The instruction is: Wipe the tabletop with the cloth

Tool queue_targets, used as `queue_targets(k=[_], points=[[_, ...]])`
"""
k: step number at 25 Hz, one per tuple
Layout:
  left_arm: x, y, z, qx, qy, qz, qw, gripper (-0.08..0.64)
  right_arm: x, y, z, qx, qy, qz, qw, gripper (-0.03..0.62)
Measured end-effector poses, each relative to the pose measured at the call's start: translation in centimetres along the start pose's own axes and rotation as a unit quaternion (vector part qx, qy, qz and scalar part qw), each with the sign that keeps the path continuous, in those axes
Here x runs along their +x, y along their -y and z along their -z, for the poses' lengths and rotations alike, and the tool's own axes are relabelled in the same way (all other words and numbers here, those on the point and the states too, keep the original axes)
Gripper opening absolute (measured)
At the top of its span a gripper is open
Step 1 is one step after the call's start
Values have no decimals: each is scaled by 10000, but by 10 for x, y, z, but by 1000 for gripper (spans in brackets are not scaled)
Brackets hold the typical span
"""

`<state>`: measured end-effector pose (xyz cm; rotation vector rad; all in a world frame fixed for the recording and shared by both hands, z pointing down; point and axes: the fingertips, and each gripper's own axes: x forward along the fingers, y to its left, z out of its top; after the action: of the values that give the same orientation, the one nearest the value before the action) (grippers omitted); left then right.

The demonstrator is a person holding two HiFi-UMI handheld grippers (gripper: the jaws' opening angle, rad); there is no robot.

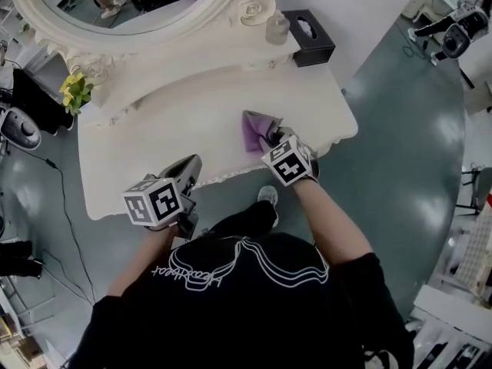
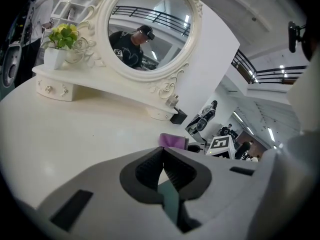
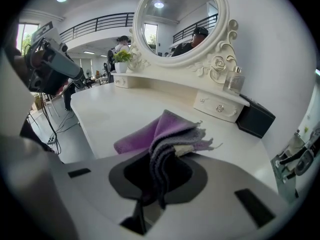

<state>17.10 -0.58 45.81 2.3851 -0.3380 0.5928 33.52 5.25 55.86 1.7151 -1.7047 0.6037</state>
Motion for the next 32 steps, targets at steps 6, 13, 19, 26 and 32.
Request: queue_targets(k=[6,13,19,26,32], points=[[29,13,-7,22,-53,180,9998,5,-9,26,15,124,-70,134,9998,55],[60,24,-10,72,-196,368,9991,5,-18,57,33,315,-148,336,9988,55],[85,38,-12,170,-354,542,9978,5,-30,86,50,507,-225,540,9970,55],[114,56,-18,282,-525,739,9955,5,-43,120,70,702,-346,777,9939,55],[134,69,-21,374,-637,875,9934,5,-53,143,85,869,-454,931,9908,55]])
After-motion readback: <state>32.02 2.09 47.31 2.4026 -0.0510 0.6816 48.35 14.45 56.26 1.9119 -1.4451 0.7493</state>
